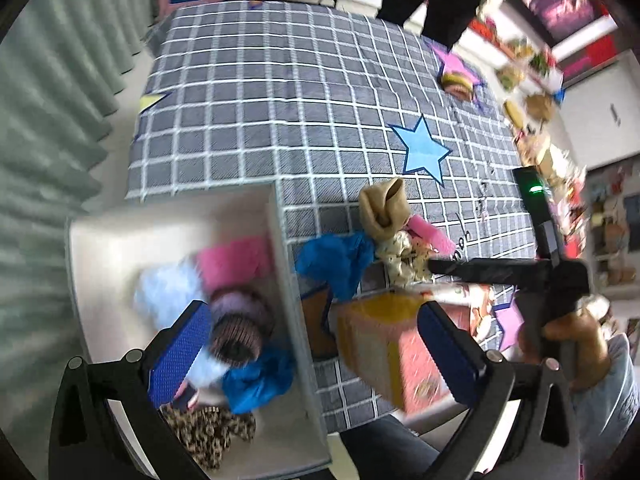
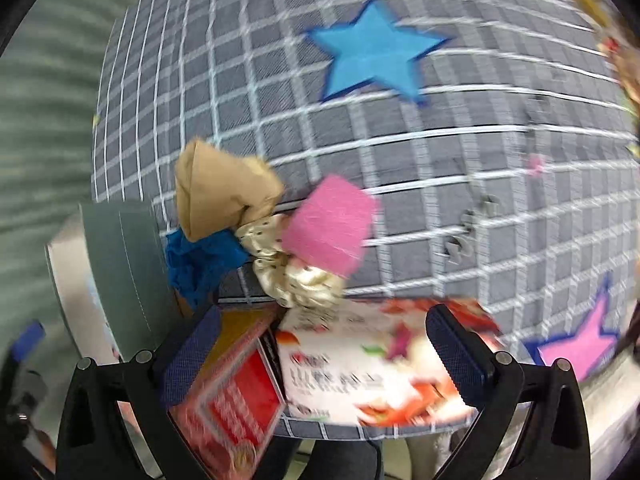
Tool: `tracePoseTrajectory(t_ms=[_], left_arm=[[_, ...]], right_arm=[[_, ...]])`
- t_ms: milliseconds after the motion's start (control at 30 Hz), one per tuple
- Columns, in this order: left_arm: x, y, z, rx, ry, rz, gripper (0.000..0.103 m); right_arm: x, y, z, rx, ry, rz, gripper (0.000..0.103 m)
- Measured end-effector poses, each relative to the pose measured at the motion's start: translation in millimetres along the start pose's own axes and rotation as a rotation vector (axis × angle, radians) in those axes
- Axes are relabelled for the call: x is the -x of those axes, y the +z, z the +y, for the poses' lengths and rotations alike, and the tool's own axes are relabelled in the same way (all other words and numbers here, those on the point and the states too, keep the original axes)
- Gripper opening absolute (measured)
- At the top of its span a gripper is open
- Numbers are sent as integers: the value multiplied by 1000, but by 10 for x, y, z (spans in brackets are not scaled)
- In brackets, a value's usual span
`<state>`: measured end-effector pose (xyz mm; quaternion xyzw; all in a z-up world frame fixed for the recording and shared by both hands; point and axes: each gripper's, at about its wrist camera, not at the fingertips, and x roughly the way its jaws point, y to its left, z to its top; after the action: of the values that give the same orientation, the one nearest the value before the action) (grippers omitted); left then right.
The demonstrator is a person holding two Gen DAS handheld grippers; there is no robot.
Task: Organize soft objects
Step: 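Grasp the tan knit sock with left tool while right tool grasps the pink foam block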
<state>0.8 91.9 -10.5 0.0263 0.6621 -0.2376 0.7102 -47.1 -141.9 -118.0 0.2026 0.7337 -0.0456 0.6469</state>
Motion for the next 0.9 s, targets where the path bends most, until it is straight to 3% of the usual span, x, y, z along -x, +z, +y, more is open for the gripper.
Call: tracePoseTrajectory(t_ms=[100, 233, 367, 467, 600, 767, 900], left_arm=[[-231, 310, -250, -50, 40, 60, 103], [-659, 634, -570, -134, 88, 177, 103], [-1116, 779, -848, -218, 167, 278, 103], [-1429, 848, -973, -248, 196, 343, 103], [-1817, 959, -1060, -268, 263, 400, 103], [-2059, 1101, -1030, -233, 303, 399, 103], [-2139, 1156, -976, -203, 330, 392, 103]], right_arm=[[-314, 138, 151, 97, -41, 70, 103], [-525, 293, 63, 133, -131, 76, 103], [-246, 447, -625, -68, -258, -83, 103], [60, 364, -1342, -262, -185, -146, 103], [238, 141, -1872, -365, -111, -155, 103], [271, 0, -1951, -328, -26, -156, 103], [217, 114, -1650, -189, -56, -154, 103]])
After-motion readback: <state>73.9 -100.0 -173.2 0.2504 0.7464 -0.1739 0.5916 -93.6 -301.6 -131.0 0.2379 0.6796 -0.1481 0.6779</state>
